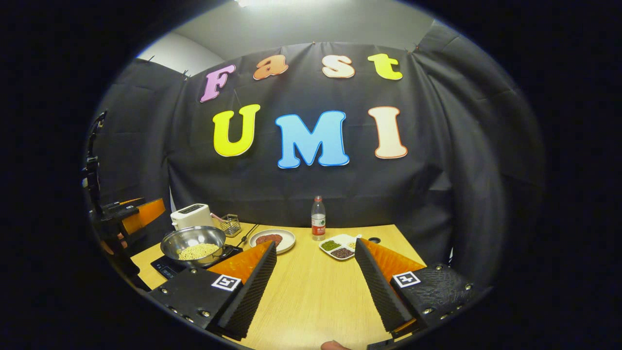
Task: First push the handle of the pot to place it horizontally, then grasp the pot with both hands and set it on the induction cooktop.
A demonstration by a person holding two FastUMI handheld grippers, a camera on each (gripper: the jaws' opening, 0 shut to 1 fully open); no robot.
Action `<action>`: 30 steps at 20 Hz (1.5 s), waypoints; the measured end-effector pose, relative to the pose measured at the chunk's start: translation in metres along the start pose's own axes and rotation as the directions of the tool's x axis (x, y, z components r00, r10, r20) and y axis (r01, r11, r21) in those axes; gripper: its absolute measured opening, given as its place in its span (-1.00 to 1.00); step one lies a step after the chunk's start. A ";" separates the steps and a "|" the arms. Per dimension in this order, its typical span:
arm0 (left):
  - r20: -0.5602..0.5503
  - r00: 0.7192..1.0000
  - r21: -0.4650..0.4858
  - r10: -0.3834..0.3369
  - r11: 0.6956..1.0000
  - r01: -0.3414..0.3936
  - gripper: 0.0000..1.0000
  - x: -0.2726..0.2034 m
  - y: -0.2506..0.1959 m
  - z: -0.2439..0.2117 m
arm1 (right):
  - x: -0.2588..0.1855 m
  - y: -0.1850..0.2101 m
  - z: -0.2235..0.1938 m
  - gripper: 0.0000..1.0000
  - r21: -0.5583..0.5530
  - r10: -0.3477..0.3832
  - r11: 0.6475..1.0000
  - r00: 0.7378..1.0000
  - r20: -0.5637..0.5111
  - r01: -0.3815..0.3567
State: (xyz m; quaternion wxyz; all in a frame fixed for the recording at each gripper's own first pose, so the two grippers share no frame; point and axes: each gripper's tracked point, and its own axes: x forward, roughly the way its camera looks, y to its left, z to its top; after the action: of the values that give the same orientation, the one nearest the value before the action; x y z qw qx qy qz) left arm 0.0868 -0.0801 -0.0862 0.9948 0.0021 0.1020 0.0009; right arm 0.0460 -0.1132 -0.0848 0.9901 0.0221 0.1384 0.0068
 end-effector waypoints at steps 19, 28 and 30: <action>0.144 0.987 -0.011 -0.073 0.997 0.076 0.96 -0.070 0.003 0.060 | -0.077 0.001 0.063 0.95 0.012 -0.151 0.988 0.964 0.217 0.152; 0.137 0.988 0.007 -0.075 0.997 0.074 0.97 -0.082 0.006 0.057 | -0.085 0.003 0.067 0.95 0.000 -0.169 0.985 0.957 0.235 0.174; 0.133 0.988 0.008 -0.078 0.997 0.078 0.97 -0.083 0.005 0.054 | -0.084 0.007 0.065 0.95 -0.002 -0.163 0.986 0.959 0.231 0.168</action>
State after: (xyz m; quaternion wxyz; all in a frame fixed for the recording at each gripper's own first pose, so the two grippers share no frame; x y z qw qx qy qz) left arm 0.0165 -0.0756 -0.0161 0.9986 -0.0007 0.0355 -0.0382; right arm -0.0168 -0.1105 0.0013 0.9967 0.0006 0.0243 -0.0771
